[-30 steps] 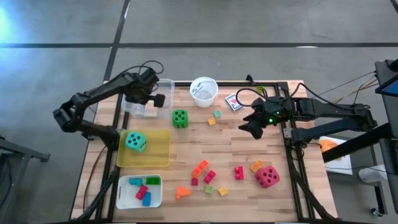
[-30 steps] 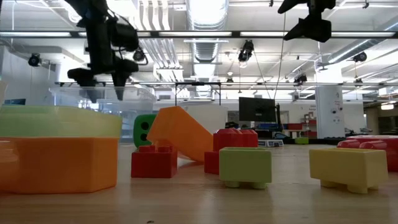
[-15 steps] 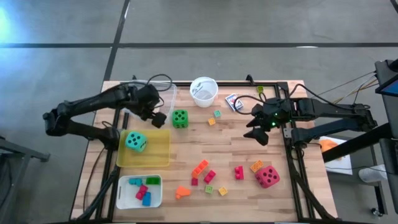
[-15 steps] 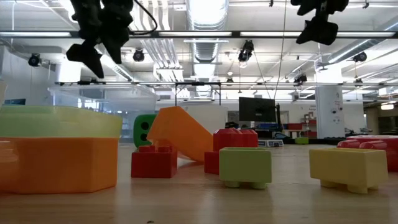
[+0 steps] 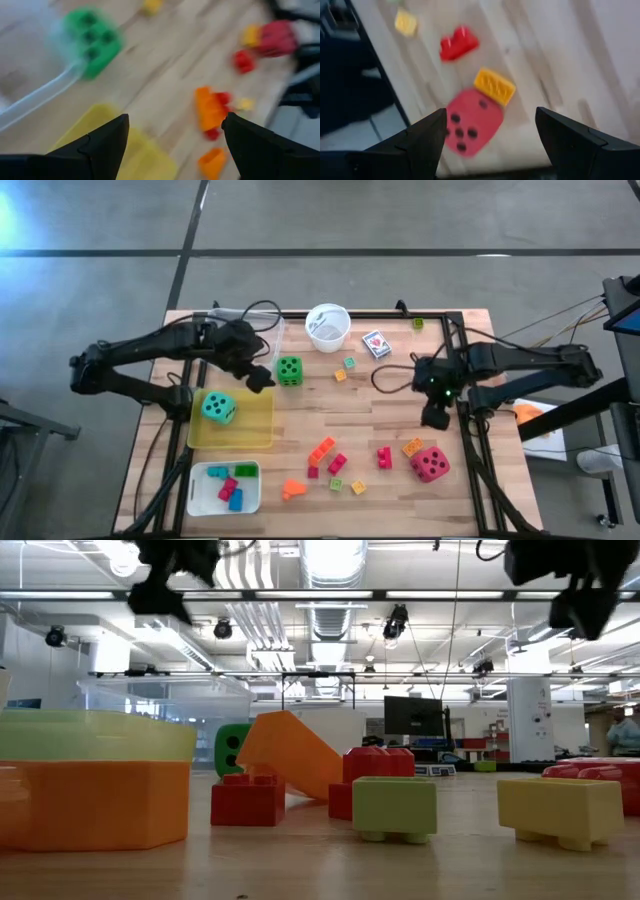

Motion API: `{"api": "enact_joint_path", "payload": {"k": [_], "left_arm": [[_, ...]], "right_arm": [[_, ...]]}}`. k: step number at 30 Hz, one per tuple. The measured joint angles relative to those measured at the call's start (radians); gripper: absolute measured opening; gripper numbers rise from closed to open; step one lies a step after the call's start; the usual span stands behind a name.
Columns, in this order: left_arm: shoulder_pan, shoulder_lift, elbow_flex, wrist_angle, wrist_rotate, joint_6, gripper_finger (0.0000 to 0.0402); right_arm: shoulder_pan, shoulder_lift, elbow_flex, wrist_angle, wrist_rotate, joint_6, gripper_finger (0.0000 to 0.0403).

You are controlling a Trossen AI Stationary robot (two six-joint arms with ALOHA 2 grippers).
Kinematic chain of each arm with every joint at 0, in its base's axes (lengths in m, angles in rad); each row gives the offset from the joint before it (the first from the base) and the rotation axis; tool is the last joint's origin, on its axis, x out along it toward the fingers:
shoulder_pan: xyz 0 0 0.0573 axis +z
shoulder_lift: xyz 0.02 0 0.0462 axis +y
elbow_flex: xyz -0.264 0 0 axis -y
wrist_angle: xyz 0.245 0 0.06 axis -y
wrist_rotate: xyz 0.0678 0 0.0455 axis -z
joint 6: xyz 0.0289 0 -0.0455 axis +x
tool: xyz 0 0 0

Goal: Pick & Place Toys
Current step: Put the red die into the yellow bin

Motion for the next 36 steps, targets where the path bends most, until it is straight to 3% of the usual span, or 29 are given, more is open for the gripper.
{"api": "enact_joint_path", "payload": {"k": [10, 18, 27, 36], "left_arm": [[-0.159, 0.0, 0.033, 0.371, 0.0, 0.058, 0.0313], [-0.184, 0.008, -0.007, 0.383, -0.002, 0.028, 0.0313], [-0.184, 0.01, -0.017, 0.396, -0.003, 0.007, 0.0313], [-0.184, 0.01, -0.016, 0.409, -0.003, 0.007, 0.0313]], "right_arm": [[0.142, 0.03, -0.044, -0.014, -0.011, -0.083, 0.0297], [0.284, 0.031, -0.15, 0.113, -0.007, -0.132, 0.0297], [0.341, 0.032, -0.259, 0.323, -0.027, -0.075, 0.0297], [0.339, 0.127, -0.322, 0.354, -0.171, -0.084, 0.0297]]}}
